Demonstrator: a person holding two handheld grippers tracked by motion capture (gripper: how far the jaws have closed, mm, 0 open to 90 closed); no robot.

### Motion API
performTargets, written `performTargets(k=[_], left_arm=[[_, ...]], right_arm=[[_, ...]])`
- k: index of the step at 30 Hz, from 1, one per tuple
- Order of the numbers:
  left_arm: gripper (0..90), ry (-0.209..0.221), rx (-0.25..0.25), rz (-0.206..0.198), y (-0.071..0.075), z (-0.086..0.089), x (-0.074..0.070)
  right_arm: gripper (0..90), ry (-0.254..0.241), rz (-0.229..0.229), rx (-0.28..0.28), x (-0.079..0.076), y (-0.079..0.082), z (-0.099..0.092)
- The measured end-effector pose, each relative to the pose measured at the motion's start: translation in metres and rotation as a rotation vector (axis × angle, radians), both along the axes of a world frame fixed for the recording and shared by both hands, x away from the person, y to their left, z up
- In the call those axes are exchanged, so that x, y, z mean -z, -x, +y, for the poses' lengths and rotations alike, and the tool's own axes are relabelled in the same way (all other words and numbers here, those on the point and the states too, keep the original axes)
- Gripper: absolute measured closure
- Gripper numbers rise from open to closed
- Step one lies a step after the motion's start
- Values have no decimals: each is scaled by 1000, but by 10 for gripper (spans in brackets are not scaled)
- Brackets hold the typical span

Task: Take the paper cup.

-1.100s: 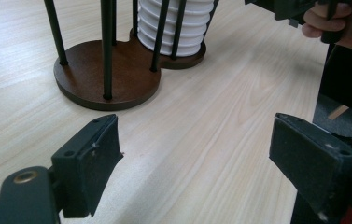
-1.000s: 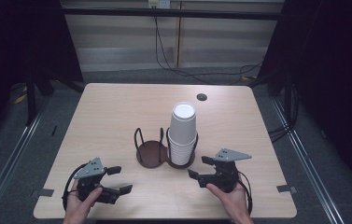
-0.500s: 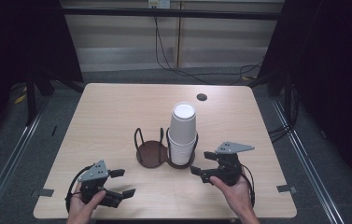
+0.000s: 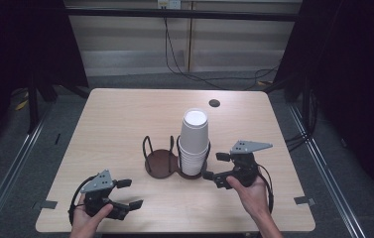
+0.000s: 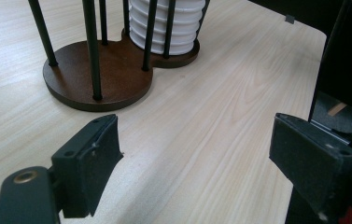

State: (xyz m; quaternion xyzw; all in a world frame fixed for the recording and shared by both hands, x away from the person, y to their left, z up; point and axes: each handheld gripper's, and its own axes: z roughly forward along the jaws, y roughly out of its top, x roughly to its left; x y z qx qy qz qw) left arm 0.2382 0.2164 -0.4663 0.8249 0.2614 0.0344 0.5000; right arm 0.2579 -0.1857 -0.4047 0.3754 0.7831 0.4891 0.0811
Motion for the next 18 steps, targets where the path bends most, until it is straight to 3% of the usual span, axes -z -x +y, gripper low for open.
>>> performTargets(k=[13,18], left_arm=[[167,-15,-8,7,0,-2,0],[169,-19,-4,19,0,-1,1]], right_arm=[[139,30,-10,-25,-29,-22,8],[139,69,-13,-32,-42,-31,14]])
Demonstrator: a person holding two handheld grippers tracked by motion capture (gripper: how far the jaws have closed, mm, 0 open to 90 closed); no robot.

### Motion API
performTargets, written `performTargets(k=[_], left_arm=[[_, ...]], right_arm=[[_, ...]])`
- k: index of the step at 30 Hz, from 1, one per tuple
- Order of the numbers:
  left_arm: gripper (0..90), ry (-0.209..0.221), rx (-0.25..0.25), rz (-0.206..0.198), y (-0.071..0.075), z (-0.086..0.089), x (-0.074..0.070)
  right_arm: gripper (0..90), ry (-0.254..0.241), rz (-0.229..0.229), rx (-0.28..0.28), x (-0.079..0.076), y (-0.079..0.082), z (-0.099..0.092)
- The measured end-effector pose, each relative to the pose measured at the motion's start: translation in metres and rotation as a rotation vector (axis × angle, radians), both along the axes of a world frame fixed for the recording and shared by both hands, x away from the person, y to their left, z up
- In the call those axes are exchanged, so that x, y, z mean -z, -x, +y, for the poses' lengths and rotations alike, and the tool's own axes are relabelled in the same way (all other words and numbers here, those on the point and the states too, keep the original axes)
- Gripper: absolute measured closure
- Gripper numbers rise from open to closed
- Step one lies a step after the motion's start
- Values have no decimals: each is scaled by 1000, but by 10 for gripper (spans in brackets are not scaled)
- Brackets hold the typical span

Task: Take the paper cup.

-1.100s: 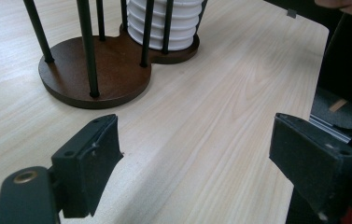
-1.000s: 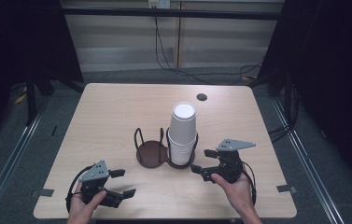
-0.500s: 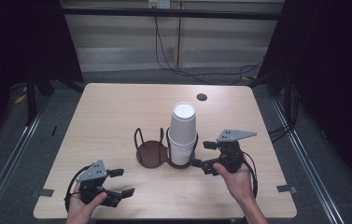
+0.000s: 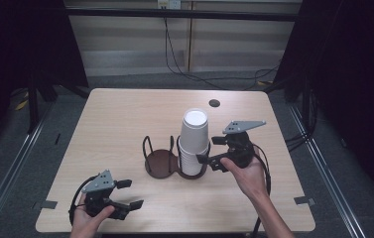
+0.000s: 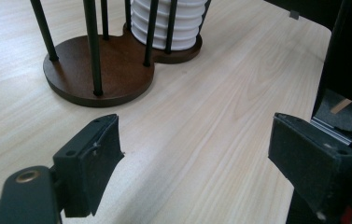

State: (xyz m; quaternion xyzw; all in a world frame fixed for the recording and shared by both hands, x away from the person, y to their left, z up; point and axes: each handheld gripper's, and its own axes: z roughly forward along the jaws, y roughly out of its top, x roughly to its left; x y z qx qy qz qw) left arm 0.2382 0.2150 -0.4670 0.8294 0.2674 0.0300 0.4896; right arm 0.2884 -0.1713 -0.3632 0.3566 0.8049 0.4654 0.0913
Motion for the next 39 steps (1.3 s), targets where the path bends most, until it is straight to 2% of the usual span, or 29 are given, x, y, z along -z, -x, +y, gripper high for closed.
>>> performTargets(k=[4,9,10,14,16,19,26,39], left_arm=[[172,3,-6,14,0,0,1],[172,2,-3,14,0,1,1],[172,3,-4,15,0,1,1],[172,7,-3,17,0,1,1],[172,5,-3,17,0,1,1],[172,5,-5,20,-1,2,1],[175,13,-9,29,-2,3,1],[175,12,-7,36,-2,2,2]], right_arm=[[139,10,3,-4,-6,-6,3],[142,19,3,-10,-18,-14,7],[142,33,1,-11,-23,-17,8],[139,42,12,-24,-29,-24,10],[138,52,25,-30,-31,-28,11],[140,42,19,-33,-33,-31,11],[137,53,58,-54,-39,-44,17],[135,47,57,-56,-47,-56,26]])
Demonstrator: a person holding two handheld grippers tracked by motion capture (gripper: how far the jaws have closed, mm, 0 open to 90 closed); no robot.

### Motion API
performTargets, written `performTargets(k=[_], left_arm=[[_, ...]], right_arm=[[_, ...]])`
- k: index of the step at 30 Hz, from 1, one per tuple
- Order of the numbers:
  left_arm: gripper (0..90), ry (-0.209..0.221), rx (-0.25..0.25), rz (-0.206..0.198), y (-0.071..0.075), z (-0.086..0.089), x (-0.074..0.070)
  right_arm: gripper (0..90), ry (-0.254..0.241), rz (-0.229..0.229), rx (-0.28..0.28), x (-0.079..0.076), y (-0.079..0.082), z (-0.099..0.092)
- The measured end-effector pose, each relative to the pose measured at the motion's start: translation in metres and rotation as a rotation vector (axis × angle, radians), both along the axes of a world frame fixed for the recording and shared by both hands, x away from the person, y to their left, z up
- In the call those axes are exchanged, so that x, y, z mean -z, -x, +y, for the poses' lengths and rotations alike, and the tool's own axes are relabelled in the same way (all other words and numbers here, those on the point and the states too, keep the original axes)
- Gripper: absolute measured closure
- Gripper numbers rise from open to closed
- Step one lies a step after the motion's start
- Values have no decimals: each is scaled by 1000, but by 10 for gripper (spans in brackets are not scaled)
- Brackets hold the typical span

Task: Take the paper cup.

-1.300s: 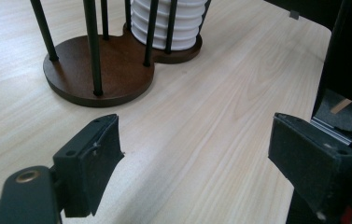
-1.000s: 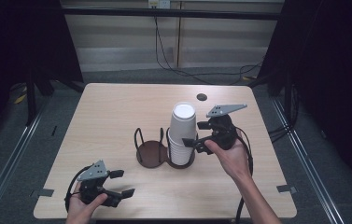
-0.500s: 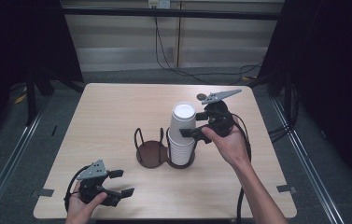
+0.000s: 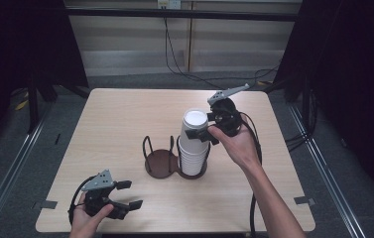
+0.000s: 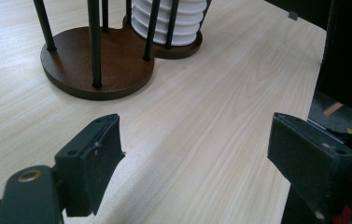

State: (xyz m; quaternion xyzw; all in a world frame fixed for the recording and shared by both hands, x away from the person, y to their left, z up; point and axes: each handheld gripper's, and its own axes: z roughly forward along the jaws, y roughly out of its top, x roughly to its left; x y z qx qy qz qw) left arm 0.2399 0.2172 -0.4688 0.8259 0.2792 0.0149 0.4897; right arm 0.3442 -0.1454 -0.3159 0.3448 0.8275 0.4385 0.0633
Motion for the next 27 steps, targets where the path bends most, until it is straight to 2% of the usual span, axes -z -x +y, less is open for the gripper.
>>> performTargets(k=[5,11,12,20,27], left_arm=[[177,14,-5,-11,1,0,-1],[178,12,-7,-6,1,1,-1],[180,16,-10,-14,1,1,-2],[183,19,-9,-8,1,2,-1],[183,16,-8,-1,1,1,-1]], right_arm=[[139,7,8,-7,-3,-4,4],[149,21,25,-2,-5,-7,6],[181,22,22,3,-5,-8,8],[195,40,11,2,-6,-7,8],[218,89,-9,6,-11,-6,11]])
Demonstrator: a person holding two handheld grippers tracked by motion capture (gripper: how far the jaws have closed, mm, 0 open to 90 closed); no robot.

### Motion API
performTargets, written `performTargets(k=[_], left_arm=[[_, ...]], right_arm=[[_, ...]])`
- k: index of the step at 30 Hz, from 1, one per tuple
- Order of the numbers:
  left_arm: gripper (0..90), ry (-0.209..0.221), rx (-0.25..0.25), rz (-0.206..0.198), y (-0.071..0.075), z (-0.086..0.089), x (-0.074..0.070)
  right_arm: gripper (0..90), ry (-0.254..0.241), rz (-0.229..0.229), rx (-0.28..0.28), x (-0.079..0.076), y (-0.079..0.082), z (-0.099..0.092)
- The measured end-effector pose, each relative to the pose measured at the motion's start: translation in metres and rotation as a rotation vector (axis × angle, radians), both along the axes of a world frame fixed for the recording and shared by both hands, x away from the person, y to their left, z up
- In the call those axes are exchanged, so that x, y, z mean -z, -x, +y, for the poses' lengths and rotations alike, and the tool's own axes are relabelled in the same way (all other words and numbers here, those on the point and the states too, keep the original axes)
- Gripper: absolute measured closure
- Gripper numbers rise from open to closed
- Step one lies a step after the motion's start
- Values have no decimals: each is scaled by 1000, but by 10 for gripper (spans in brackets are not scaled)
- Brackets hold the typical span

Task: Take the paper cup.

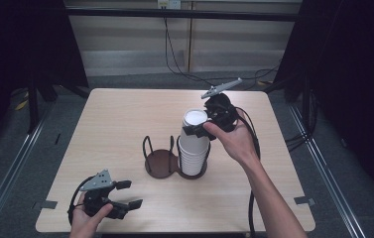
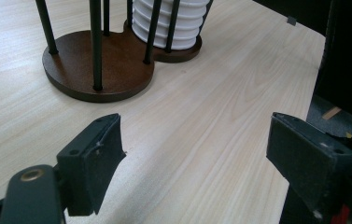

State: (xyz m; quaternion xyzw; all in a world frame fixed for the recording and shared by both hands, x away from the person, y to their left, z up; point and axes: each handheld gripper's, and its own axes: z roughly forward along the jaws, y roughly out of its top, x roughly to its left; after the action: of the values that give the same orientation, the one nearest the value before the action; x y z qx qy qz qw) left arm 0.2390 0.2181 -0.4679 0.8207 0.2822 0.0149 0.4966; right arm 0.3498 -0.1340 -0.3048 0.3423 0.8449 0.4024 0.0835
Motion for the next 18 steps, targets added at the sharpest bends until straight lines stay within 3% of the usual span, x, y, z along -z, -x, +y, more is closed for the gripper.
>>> performTargets(k=[11,18], left_arm=[[183,0,2,2,0,0,0],[183,-3,8,6,-1,-1,1]], right_arm=[[227,25,-9,-2,-5,1,2],[228,15,-9,-2,-8,1,1]])
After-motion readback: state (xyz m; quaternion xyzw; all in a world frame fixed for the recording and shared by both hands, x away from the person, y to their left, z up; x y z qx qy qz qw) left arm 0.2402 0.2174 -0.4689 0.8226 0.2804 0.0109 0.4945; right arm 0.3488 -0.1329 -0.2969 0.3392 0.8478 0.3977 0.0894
